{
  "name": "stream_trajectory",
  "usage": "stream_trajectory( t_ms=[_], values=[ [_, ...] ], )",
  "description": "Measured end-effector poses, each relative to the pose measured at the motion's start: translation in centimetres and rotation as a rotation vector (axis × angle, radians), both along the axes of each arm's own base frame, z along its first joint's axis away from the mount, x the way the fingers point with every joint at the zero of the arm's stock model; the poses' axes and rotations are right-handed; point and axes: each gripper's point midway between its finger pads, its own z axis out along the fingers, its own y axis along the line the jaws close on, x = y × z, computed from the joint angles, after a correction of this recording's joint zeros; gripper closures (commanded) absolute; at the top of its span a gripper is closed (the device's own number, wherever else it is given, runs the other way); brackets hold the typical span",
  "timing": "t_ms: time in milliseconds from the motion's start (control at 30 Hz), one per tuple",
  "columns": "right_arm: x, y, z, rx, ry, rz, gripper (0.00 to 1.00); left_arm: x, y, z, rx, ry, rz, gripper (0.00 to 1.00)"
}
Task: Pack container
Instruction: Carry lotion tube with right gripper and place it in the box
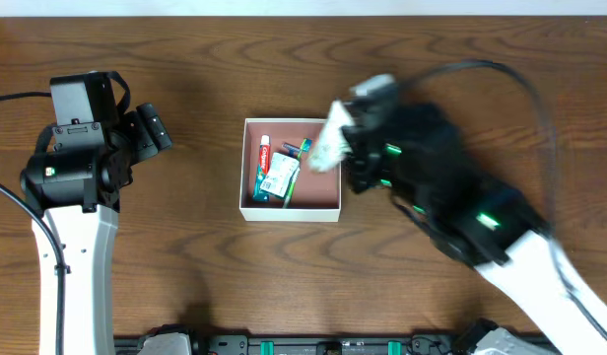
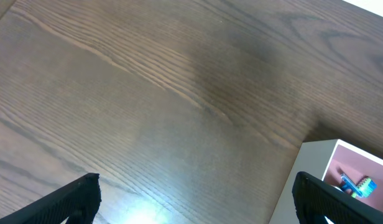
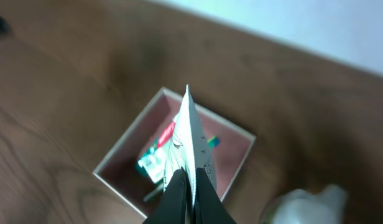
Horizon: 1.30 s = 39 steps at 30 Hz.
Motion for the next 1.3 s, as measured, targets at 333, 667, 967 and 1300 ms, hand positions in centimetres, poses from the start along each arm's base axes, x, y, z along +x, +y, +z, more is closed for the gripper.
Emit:
stream_trajectory(
  t_ms=[333, 667, 967, 1300],
  values=[
    [5.0, 2.3, -10.1, -0.15, 0.124, -0.09, 0.99, 0.0, 0.0, 0.0, 0.0, 0.0, 0.0, 0.02],
    [7.2, 1.8, -11.2, -0.14, 0.098, -0.219, 0.99, 0.0, 0.0, 0.0, 0.0, 0.0, 0.0, 0.02],
    [7.9, 1.7, -11.1, -0.098, 0.096, -0.283, 0.64, 0.0, 0.0, 0.0, 0.0, 0.0, 0.0, 0.02],
    [6.1, 0.0, -4.5, -0.013, 0.009, -0.276, 0.31, 0.0, 0.0, 0.0, 0.0, 0.0, 0.0, 0.02]
  ],
)
